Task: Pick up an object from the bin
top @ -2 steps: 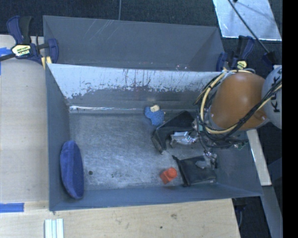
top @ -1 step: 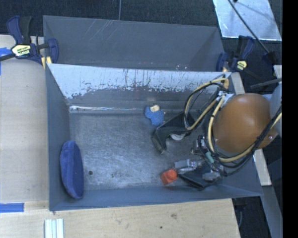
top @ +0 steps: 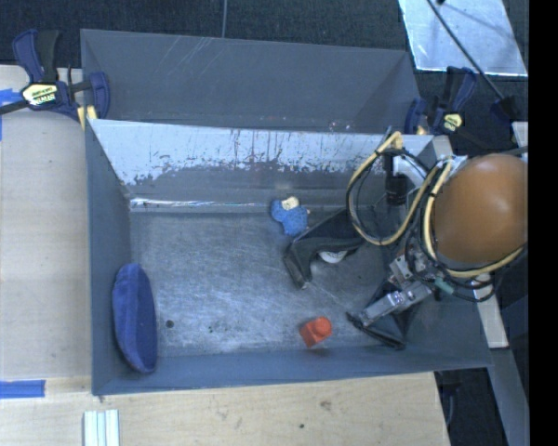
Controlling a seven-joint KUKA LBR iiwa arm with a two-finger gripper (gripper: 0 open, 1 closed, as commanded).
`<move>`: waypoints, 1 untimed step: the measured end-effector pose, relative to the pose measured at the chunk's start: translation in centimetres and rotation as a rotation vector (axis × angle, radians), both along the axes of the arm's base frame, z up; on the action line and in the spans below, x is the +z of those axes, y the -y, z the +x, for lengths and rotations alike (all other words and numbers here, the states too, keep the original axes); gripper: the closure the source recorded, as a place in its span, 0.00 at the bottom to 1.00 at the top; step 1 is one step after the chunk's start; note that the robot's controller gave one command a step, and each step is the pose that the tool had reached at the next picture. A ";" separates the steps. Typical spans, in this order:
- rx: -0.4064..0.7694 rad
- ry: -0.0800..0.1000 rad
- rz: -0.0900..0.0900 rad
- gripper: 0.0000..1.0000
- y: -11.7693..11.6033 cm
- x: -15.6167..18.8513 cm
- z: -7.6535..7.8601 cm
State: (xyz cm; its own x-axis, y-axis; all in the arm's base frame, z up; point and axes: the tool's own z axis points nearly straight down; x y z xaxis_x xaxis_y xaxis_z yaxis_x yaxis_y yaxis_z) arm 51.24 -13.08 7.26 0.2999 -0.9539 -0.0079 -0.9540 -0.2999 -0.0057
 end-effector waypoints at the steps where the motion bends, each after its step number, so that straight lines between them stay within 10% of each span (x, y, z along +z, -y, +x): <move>1: -0.004 0.007 -0.004 1.00 0.3 0.3 0.2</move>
Offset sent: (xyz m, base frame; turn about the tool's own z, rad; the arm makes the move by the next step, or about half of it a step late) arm 0.0000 0.0000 0.0000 0.0000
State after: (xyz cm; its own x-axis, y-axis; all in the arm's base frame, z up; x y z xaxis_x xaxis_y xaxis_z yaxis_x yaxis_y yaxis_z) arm 51.48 -13.38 7.53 0.2960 -0.9552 -0.0023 -0.9551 -0.2960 -0.0110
